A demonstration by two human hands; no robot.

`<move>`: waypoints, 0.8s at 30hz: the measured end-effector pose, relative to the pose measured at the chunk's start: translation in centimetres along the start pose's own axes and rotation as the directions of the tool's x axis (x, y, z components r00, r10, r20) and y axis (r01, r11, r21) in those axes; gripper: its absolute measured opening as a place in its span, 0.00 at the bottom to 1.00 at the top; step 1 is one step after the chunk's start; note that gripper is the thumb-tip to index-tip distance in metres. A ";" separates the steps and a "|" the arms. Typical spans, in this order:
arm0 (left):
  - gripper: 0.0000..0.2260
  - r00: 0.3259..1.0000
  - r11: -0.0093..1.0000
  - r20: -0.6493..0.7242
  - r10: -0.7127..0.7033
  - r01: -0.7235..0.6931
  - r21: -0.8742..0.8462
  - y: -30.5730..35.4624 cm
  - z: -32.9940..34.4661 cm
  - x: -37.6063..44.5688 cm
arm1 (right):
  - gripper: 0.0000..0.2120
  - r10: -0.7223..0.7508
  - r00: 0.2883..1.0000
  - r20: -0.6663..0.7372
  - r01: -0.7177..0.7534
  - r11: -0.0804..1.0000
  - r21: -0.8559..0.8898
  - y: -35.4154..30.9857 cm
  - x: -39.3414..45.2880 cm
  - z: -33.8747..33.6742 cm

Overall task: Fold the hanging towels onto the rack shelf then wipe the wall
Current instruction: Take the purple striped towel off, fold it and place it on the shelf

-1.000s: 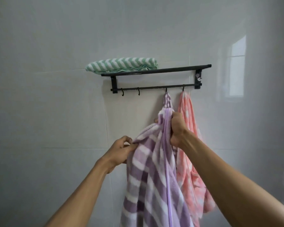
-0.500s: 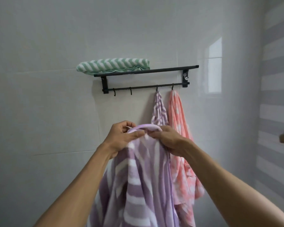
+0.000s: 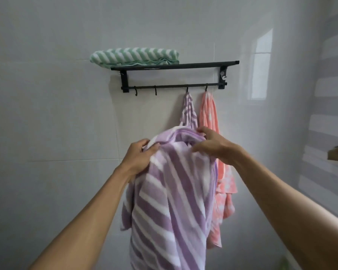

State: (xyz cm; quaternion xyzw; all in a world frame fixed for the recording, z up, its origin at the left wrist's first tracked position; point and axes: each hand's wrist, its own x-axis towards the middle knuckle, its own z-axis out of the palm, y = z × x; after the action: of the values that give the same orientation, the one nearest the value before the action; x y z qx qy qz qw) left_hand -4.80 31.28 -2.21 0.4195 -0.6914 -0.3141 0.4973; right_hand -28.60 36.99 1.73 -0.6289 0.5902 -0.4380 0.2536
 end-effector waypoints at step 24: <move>0.07 0.995 0.998 0.072 -0.066 0.067 -0.020 7.5 6.2 0.8 | 0.44 -0.379 0.916 0.134 0.401 0.880 -0.254 3.3 0.0 -3.8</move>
State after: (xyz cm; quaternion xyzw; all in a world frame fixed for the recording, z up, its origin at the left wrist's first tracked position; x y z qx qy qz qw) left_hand -12.89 34.06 2.64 0.4252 -0.6907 -0.3530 0.4663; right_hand -33.56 37.16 0.78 -0.7809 0.4959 -0.3680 0.0936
